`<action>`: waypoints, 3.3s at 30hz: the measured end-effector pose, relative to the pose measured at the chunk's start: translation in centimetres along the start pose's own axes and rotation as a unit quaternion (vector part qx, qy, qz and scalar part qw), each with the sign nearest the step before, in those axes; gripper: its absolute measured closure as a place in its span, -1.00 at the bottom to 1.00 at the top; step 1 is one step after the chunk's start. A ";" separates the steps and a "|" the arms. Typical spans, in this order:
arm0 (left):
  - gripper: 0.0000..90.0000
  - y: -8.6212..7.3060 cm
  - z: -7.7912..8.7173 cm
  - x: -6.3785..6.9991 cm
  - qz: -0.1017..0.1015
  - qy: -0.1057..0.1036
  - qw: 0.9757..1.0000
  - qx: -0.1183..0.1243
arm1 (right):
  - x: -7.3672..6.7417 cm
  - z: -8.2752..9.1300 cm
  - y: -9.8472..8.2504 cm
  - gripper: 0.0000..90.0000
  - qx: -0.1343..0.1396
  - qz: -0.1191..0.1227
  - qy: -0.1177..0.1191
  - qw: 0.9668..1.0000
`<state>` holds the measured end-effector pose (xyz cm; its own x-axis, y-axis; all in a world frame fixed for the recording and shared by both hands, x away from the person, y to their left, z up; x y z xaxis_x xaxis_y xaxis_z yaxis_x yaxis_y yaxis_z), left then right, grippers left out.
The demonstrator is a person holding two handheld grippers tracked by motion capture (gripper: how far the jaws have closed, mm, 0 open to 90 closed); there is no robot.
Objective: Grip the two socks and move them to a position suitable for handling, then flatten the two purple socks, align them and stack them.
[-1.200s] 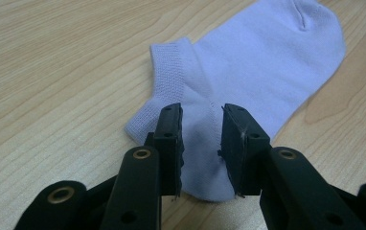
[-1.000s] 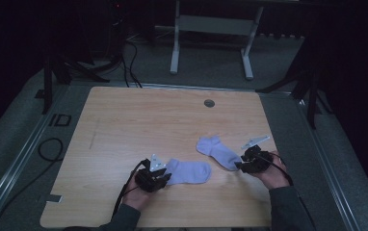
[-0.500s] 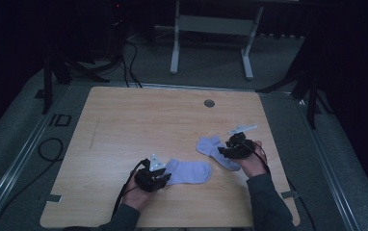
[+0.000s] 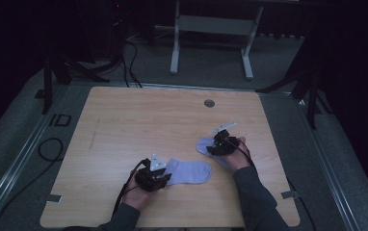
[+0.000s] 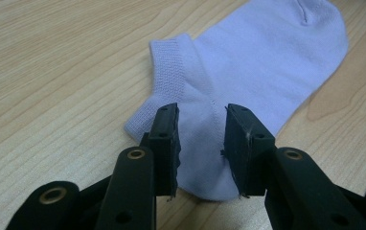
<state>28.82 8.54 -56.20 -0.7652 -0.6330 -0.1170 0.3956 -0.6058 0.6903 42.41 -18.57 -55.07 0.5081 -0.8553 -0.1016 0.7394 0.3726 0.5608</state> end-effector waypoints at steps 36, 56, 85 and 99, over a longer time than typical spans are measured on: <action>0.39 -0.1 -0.3 0.0 0.004 -0.011 1.000 -0.002 | 0.8 0.4 -0.9 0.86 0.010 0.000 0.014 1.000; 0.36 0.1 -0.6 -0.3 -0.014 -0.032 0.999 0.002 | -0.9 6.0 -2.8 0.91 0.085 0.011 0.072 0.994; 0.36 0.3 -0.9 -0.1 -0.029 -0.044 0.999 0.009 | -7.3 5.9 -2.9 0.91 0.097 0.109 0.189 0.971; 0.36 0.2 -0.9 0.0 -0.032 -0.040 0.999 0.012 | -9.6 4.0 -3.1 0.91 0.072 0.141 0.216 0.963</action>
<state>29.37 7.99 -56.70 -0.8265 -0.5532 -0.1044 0.3338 -0.6309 0.7004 33.52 -12.97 -52.55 0.8395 -0.4858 -0.2434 0.4915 0.4878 0.7214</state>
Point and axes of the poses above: each handheld gripper's, and its own axes: z roughly backward along the jaws, y roughly out of its top, x roughly to its right, the point moved 1 cm from there along -z, roughly forward along the jaws, and after that the axes turned 13 degrees about -z, right-handed, at the moved point
